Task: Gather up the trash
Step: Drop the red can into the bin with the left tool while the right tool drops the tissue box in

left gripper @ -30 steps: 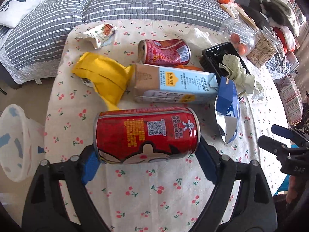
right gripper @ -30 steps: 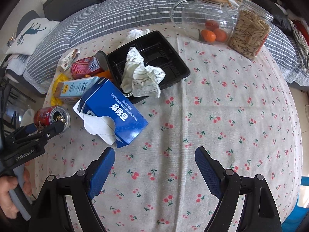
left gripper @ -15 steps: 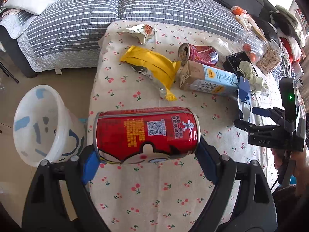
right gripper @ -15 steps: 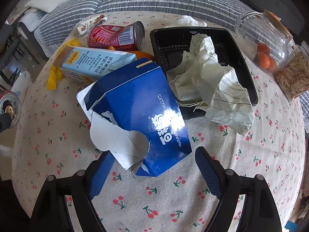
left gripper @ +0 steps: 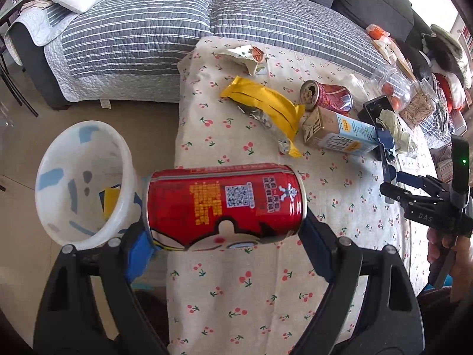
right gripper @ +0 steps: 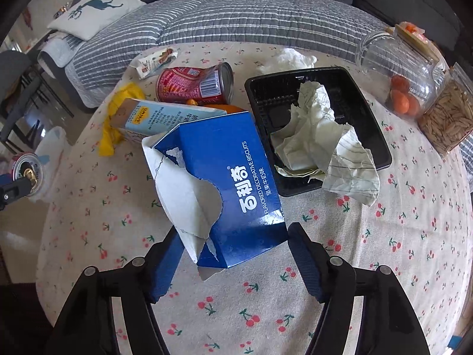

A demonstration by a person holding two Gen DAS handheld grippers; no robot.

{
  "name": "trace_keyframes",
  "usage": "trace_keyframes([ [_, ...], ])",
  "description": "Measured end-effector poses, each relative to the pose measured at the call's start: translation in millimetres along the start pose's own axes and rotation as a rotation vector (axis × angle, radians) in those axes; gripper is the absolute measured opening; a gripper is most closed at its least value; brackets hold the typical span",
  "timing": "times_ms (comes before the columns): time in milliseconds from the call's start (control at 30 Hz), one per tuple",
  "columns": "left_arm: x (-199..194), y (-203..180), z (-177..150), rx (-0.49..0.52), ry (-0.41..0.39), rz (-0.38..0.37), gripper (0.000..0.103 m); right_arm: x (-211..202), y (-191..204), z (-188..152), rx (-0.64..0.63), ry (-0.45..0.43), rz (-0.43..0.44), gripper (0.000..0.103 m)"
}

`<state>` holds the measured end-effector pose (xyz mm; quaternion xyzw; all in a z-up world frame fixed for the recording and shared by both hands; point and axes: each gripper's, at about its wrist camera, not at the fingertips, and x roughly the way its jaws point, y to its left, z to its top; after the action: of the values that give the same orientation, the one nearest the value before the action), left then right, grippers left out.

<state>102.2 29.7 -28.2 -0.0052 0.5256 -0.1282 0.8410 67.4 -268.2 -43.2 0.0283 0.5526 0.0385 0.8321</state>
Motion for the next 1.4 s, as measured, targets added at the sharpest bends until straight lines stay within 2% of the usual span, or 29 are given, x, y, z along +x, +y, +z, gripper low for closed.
trace_keyframes([
  [133, -9.7, 24.7, -0.1, -0.043, -0.023, 0.013, 0.087, -14.8, 9.0, 2.2, 0.016, -0.025, 0.052, 0.072],
  [300, -16.7, 78.8, -2.2, -0.146, -0.049, 0.071, 0.087, -27.3, 29.1, 4.9, 0.002, -0.050, 0.091, 0.072],
  [467, -6.5, 138.6, -5.0, -0.253, -0.048, 0.153, 0.087, -25.1, 54.6, 12.9, -0.021, -0.058, 0.116, 0.072],
  [567, 3.4, 161.7, -6.8, -0.303, -0.030, 0.168, 0.087, -22.0, 67.3, 15.7, -0.031, -0.055, 0.127, 0.072],
  [700, 14.8, 171.0, -7.0, -0.318, -0.006, 0.168, 0.087, -16.8, 80.2, 20.0, -0.042, -0.052, 0.138, 0.072],
  [800, 18.7, 170.4, -8.3, -0.312, 0.015, 0.226, 0.089, -15.0, 87.1, 21.9, -0.046, -0.054, 0.142, 0.072],
  [867, 13.2, 170.7, -9.3, -0.300, 0.001, 0.247, 0.095, -13.9, 91.6, 22.8, -0.046, -0.053, 0.147, 0.072],
  [933, 4.8, 172.2, -10.5, -0.293, -0.015, 0.254, 0.095, -13.8, 97.1, 23.0, -0.052, -0.054, 0.152, 0.072],
  [1033, -6.8, 177.9, -13.8, -0.291, -0.013, 0.303, 0.097, -14.1, 112.0, 23.8, -0.080, -0.060, 0.153, 0.072],
  [1200, -22.5, 191.3, -26.6, -0.306, -0.011, 0.314, 0.097, -12.8, 154.8, 29.1, -0.133, -0.065, 0.182, 0.072],
  [1400, -32.7, 206.4, -39.0, -0.308, -0.017, 0.352, 0.098, -1.6, 221.5, 38.9, -0.198, -0.044, 0.257, 0.072],
])
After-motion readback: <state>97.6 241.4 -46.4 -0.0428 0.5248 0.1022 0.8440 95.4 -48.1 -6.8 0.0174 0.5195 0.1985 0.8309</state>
